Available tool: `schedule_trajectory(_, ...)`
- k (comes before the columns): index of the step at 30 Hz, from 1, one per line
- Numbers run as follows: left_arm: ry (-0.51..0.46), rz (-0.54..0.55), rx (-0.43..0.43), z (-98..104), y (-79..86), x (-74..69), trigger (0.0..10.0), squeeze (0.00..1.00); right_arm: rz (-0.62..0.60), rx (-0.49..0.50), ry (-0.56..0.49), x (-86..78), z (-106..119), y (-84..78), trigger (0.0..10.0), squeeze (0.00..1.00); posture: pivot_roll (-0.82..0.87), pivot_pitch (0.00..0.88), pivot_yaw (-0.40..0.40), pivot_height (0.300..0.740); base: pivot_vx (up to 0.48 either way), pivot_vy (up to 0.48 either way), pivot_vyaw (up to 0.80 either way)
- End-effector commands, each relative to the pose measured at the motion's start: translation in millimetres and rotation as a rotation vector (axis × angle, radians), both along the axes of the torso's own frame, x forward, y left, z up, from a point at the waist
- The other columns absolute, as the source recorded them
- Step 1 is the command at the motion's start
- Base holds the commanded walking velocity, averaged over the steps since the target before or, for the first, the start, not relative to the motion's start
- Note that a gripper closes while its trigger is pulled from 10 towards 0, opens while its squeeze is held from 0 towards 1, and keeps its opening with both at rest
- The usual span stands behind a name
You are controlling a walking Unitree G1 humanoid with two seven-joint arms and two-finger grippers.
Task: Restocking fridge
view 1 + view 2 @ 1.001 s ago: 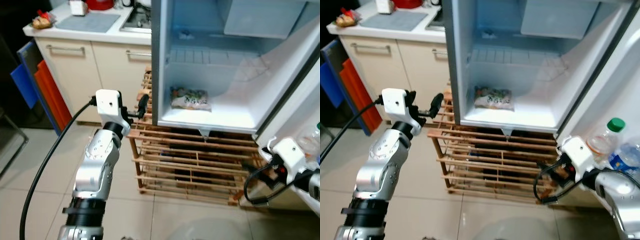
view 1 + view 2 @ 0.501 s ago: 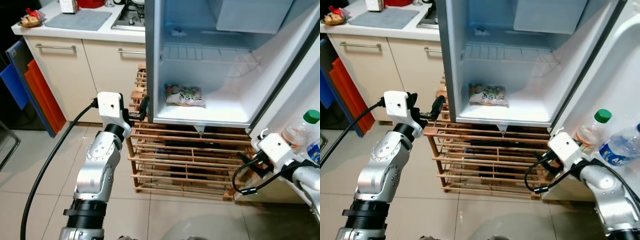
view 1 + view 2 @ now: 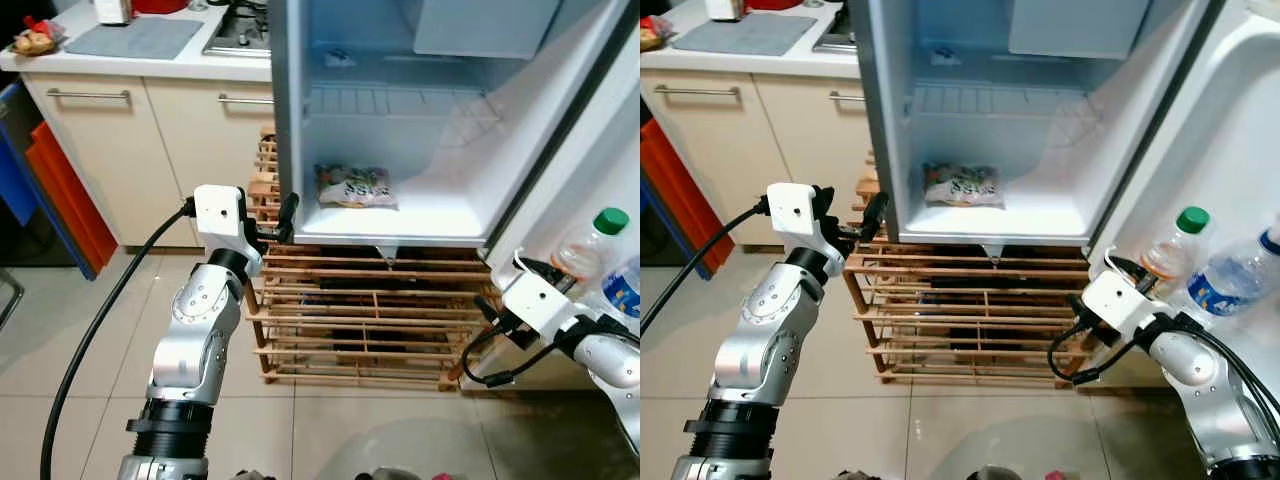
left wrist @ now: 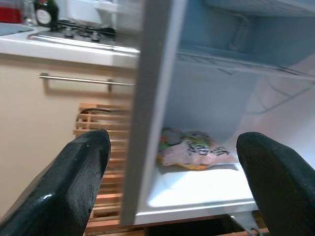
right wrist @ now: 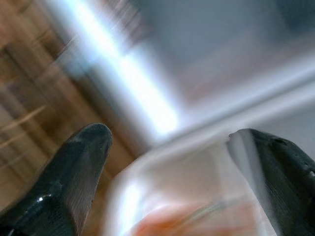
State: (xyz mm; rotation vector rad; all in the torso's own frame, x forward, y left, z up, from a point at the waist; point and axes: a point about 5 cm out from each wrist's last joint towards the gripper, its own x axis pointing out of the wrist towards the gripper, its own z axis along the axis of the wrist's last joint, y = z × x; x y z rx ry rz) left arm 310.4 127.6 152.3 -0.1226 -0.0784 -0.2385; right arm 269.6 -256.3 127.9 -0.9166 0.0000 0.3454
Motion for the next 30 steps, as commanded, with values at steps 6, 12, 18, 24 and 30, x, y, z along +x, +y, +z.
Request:
schedule_trajectory(6, -0.01, -0.002, 0.008, 2, -2.4, -0.4, 10.0, 0.0, 0.146, -0.166, -0.444, 10.1, 67, 21.8, 10.0, 0.0, -0.14, 0.0, -0.012, 0.74, 0.0, 0.0, 0.0)
schedule_trajectory(12, -0.01, 0.009, 0.004, 1, -2.0, -1.8, 10.0, 0.0, 0.186, -0.168, -0.418, 11.8, 55, 26.1, 10.0, 0.0, -0.14, 0.0, -0.027, 0.74, 0.0, 0.0, 0.0)
schedule_trajectory(18, -0.008, 0.018, 0.003, 0, -0.5, -3.1, 10.0, 0.0, 0.144, 0.032, -0.34, 15.4, 49, 30.9, 10.0, 0.0, -0.13, 0.0, -0.032, 0.74, 0.0, 0.0, 0.0)
schedule_trajectory(24, -0.014, 0.022, 0.003, 1, 0.5, -3.4, 10.0, 0.0, 0.126, 0.552, -0.063, 14.6, 31, 62.4, 10.0, 0.0, -0.13, 0.0, -0.034, 0.74, 0.0, 0.0, 0.0)
schedule_trajectory(30, -0.018, 0.018, 0.005, 2, -0.1, -4.9, 10.0, 0.0, 0.254, 0.745, 0.284, -12.4, 1, 94.4, 10.0, 0.0, -0.13, 0.0, -0.045, 0.74, 0.0, 0.0, 0.0)
